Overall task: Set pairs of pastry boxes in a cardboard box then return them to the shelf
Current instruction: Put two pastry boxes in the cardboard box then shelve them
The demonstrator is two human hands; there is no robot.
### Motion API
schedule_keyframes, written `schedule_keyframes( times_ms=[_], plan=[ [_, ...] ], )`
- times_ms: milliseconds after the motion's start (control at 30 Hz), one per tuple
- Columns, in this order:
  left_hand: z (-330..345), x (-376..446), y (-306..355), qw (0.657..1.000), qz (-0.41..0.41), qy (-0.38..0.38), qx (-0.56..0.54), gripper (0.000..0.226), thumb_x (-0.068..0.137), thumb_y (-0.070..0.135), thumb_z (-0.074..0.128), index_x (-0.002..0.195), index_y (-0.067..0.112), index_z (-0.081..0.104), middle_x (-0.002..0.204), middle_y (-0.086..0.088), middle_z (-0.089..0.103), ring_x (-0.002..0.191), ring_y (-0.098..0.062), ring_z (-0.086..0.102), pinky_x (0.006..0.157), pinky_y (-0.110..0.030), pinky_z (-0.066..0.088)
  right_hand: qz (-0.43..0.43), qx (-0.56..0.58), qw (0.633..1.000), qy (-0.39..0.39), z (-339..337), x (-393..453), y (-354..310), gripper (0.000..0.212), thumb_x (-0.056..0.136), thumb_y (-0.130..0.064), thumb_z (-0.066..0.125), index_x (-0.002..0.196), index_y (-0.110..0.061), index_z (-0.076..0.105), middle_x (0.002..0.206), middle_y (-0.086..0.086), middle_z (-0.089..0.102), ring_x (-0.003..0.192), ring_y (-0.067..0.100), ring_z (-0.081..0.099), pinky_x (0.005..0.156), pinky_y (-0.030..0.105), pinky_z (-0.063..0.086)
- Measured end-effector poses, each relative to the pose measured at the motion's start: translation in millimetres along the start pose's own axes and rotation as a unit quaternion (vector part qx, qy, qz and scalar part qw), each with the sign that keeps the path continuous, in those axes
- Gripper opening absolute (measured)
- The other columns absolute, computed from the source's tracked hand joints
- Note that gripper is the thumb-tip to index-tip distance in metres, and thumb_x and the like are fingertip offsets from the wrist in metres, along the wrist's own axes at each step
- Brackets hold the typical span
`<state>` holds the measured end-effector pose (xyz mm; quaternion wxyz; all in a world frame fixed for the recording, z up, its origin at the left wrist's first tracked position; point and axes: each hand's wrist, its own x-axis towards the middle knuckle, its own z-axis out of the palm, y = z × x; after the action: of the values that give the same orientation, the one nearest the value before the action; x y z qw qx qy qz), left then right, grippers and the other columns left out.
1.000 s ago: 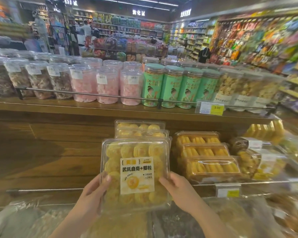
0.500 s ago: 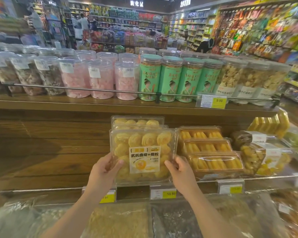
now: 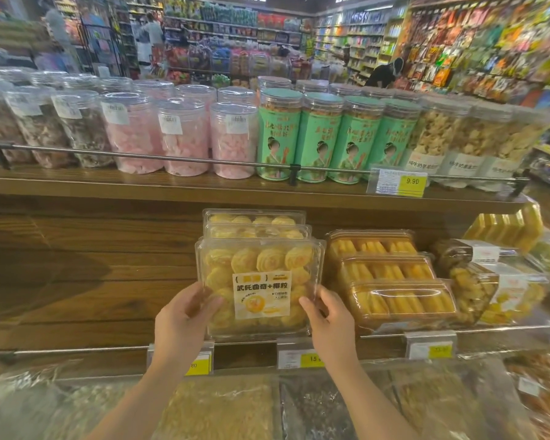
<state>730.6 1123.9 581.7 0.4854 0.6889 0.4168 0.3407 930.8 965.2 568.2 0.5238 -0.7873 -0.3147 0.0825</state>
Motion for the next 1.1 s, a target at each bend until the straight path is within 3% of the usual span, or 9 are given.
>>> schedule_keyframes(
  times_ms=[200,333,400,500,567,633,800,933,1100],
  plan=[
    [-5,-5,-11,0.999,-0.029,-0.015,0.024,0.024,0.088,0.031,0.08,0.111,0.038,0.075,0.096,0.021,0.077,0.096,-0.007,0.072,0.087,-0.038,0.06,0.022,-0.007,1.0,-0.006,8,-11,6,0.032,0.097,-0.023,0.068,0.128,-0.026,0.067,0.114,-0.016,0.066,0.105,-0.008,0.062,0.088,0.006,0.049],
    [-7,-3,-8,0.998,-0.018,-0.003,0.057,0.036,0.083,0.034,0.085,0.115,0.04,0.07,0.11,0.017,0.068,0.101,-0.006,0.066,0.093,-0.04,0.058,0.043,-0.032,0.998,-0.021,9,-11,4,0.034,0.099,-0.024,0.063,0.133,-0.024,0.064,0.12,-0.012,0.067,0.11,0.001,0.063,0.101,0.025,0.052],
    [-8,-3,-7,0.997,-0.008,0.01,0.078,0.065,0.081,0.036,0.086,0.139,0.037,0.057,0.13,0.014,0.055,0.114,-0.008,0.059,0.103,-0.04,0.053,0.053,-0.039,0.997,-0.027,9,-11,3,0.037,0.1,-0.025,0.061,0.137,-0.022,0.061,0.125,-0.01,0.067,0.114,0.003,0.063,0.104,0.028,0.051],
    [-9,3,-16,0.995,-0.062,-0.046,0.071,0.102,0.083,0.05,0.079,0.163,0.037,0.018,0.158,0.014,0.038,0.143,-0.015,0.043,0.117,-0.046,0.041,0.065,-0.048,0.996,-0.045,9,-12,3,0.046,0.102,-0.027,0.058,0.147,-0.025,0.05,0.135,-0.013,0.059,0.123,0.004,0.057,0.111,0.033,0.047],
    [-5,9,-22,0.988,-0.082,-0.116,0.06,0.098,0.084,0.067,0.067,0.161,0.048,0.01,0.153,0.02,0.05,0.14,-0.013,0.051,0.114,-0.048,0.045,0.1,-0.021,0.992,-0.077,7,-10,0,0.059,0.101,-0.021,0.059,0.155,-0.028,0.037,0.14,-0.015,0.052,0.128,0.005,0.052,0.115,0.037,0.042],
    [2,11,-25,0.982,-0.082,-0.159,0.054,0.085,0.095,0.058,0.058,0.16,0.051,0.005,0.145,0.024,0.057,0.134,-0.01,0.056,0.113,-0.043,0.046,0.143,0.033,0.982,-0.12,5,-8,-4,0.072,0.099,-0.013,0.06,0.158,-0.036,0.027,0.145,-0.016,0.053,0.134,0.006,0.05,0.117,0.042,0.039],
    [3,13,-24,0.979,-0.072,-0.19,0.028,0.08,0.103,0.044,0.053,0.163,0.044,0.0,0.15,0.022,0.05,0.132,-0.006,0.054,0.105,-0.029,0.045,0.177,0.067,0.97,-0.151,6,-6,-8,0.061,0.098,-0.014,0.061,0.15,-0.036,0.039,0.139,-0.015,0.059,0.129,0.007,0.055,0.115,0.04,0.042],
    [-5,9,-20,0.979,-0.075,-0.186,0.022,0.085,0.099,0.045,0.061,0.164,0.04,0.007,0.147,0.023,0.053,0.13,-0.001,0.055,0.093,-0.017,0.048,0.181,0.046,0.971,-0.146,1,-9,-8,0.068,0.097,-0.023,0.063,0.155,-0.039,0.031,0.143,-0.016,0.057,0.132,0.007,0.053,0.117,0.043,0.039],
    [-30,-11,-18,0.981,-0.074,-0.172,0.043,0.095,0.09,0.046,0.071,0.164,0.035,0.011,0.165,0.014,0.031,0.15,-0.015,0.035,0.12,-0.037,0.035,0.178,0.002,0.972,-0.155,-4,-19,5,0.089,0.086,-0.046,0.065,0.16,-0.036,0.017,0.157,-0.012,0.044,0.141,0.011,0.044,0.12,0.044,0.035]
  ],
)
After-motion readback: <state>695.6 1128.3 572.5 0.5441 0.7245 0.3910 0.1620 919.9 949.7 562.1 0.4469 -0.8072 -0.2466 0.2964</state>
